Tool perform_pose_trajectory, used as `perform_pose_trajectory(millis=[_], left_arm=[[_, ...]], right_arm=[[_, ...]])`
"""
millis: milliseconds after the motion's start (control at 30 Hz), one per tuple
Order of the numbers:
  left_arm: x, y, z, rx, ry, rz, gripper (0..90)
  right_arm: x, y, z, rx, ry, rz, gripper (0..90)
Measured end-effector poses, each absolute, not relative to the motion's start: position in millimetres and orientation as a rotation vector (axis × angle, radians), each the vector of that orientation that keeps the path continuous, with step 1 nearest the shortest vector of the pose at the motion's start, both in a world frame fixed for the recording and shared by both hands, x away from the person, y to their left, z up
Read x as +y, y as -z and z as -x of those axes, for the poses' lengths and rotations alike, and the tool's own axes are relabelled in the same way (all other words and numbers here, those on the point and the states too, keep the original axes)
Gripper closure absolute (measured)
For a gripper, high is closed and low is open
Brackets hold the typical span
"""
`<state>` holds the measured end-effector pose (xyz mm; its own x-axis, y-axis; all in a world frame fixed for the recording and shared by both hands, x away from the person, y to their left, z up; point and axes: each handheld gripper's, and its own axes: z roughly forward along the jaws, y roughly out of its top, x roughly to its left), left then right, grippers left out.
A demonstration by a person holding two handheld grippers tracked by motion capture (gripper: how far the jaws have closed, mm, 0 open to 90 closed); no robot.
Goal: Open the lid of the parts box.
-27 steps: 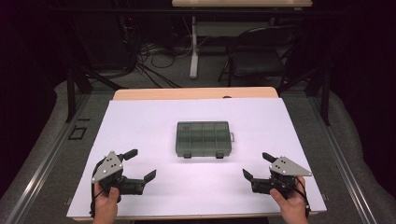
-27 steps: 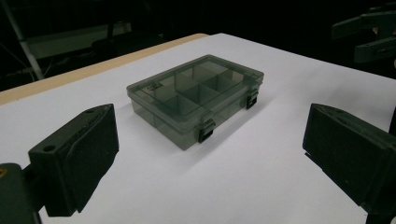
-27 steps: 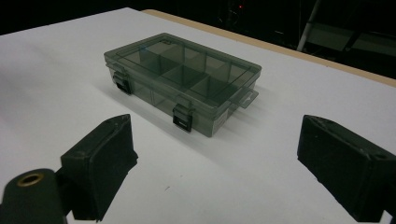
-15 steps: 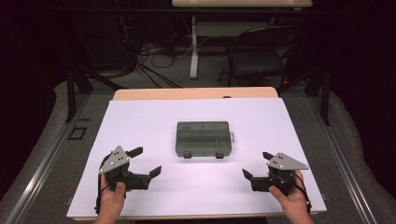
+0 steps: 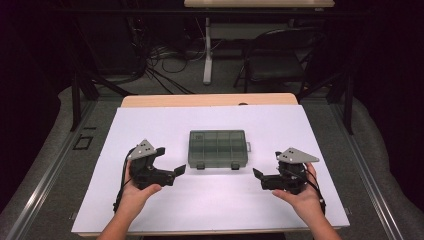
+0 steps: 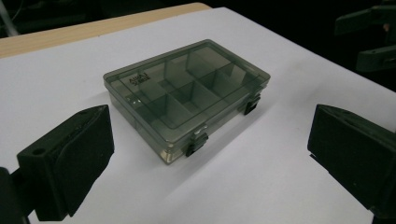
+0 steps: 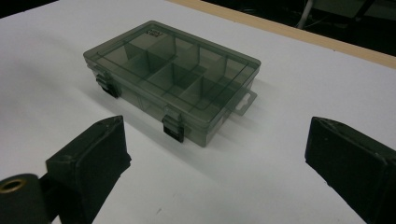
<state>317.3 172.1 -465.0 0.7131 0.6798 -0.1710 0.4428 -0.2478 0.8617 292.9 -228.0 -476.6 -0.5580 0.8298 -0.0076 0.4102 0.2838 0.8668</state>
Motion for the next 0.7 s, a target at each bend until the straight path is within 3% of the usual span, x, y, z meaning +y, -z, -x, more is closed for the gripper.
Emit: perform_pose_trajectory(millis=[267, 467, 700], left_arm=[[157.7, 460.5, -337.5, 0.888, -0.295, -1.923, 0.5], [149.3, 461.2, -347.0, 0.899, -0.308, -1.933, 2.2], [142.9, 468.6, -357.1, 0.91, -0.32, -1.943, 17.1]], right_arm=[[-210.7, 471.8, -313.0, 2.114, -1.201, -1.096, 7.2], [-201.0, 468.3, -325.4, 2.087, -1.184, -1.087, 14.3], [-197.3, 472.2, -334.4, 2.088, -1.174, -1.1, 15.8]])
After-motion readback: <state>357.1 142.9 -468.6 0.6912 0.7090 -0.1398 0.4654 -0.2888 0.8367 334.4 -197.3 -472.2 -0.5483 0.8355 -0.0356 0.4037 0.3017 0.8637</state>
